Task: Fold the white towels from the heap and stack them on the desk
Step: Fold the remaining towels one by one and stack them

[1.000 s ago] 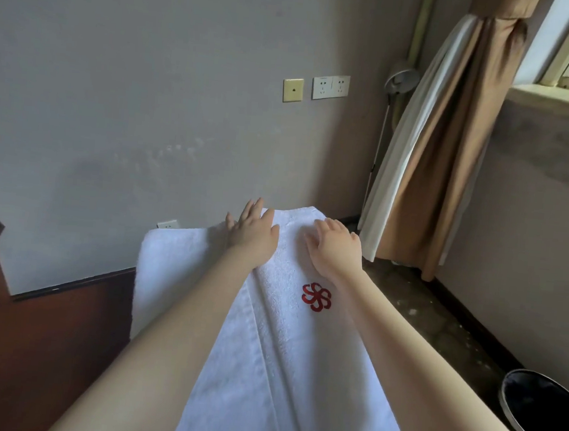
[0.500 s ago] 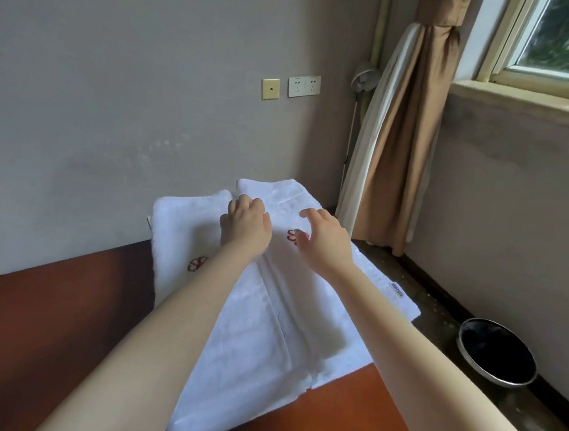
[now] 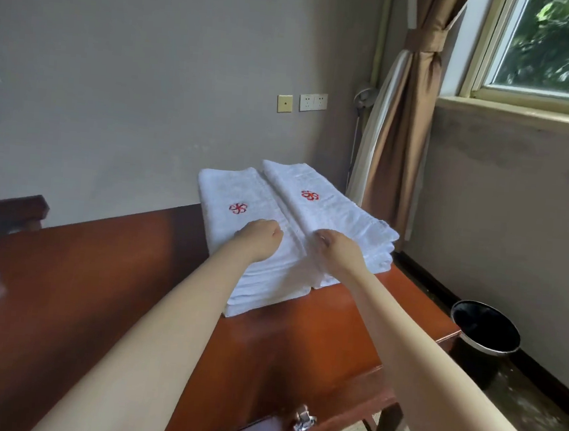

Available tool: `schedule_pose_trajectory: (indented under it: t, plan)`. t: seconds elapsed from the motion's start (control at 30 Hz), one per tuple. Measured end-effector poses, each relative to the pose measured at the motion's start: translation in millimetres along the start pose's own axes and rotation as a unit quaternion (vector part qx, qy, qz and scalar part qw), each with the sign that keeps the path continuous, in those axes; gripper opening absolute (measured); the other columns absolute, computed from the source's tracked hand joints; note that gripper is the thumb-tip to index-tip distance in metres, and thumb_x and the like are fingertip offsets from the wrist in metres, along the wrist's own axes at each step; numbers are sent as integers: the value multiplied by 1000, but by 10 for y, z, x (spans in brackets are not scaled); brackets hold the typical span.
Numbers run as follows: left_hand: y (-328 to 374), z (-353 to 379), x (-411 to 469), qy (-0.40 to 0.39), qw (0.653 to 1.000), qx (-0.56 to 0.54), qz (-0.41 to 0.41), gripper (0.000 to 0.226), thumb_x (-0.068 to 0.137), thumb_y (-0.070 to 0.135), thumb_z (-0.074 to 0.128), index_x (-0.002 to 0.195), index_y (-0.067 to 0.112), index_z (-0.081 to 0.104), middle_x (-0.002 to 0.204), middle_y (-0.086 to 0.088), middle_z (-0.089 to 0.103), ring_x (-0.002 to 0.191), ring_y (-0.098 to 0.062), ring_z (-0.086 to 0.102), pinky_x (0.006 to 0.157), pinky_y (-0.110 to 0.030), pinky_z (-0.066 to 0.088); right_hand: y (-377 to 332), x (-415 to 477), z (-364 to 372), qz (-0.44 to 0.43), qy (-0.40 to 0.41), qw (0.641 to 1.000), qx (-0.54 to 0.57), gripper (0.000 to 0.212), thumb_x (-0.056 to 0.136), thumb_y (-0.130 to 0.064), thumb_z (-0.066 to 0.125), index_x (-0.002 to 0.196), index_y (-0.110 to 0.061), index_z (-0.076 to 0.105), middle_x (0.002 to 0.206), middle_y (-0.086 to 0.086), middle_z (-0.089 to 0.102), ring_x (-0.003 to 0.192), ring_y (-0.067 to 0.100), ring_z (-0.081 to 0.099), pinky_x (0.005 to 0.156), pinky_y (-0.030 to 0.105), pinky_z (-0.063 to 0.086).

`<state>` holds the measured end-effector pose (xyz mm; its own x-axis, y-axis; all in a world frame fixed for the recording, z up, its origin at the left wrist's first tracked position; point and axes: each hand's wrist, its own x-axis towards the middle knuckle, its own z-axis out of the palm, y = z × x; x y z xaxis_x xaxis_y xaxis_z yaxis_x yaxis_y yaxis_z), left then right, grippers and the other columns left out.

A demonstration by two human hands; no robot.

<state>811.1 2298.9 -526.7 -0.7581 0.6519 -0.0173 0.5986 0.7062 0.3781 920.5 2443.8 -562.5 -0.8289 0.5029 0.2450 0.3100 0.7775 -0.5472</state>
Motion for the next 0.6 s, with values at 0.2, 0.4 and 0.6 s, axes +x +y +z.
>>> schedule_pose_trajectory:
  t: [0.2,0.4,0.6]
  plan:
    - [7,-355,-814,42,999,0,-8,36,101,31,32,114,10,57,120,-10,58,109,-29,53,87,-30,41,-532,-533,-229,-16,18,1000,9,37,95,-28,51,128,-13,55,127,9,57,116,29,53,94,40,44]
    - [-346,-683,-1658,101,994,-21,-22,28,98,30,38,101,12,59,103,-8,59,86,-24,52,75,-31,42,-1234,-1010,-276,-66,-31,997,-4,26,92,-27,48,111,-21,65,110,0,67,104,21,58,76,27,41]
    - [-1129,-906,-2459,151,986,-17,-69,21,99,32,42,99,19,58,97,-5,55,87,-22,51,77,-30,40,-2109,-1388,8,-137,-106,985,7,23,94,-19,46,96,-7,66,100,13,69,91,29,64,82,35,51]
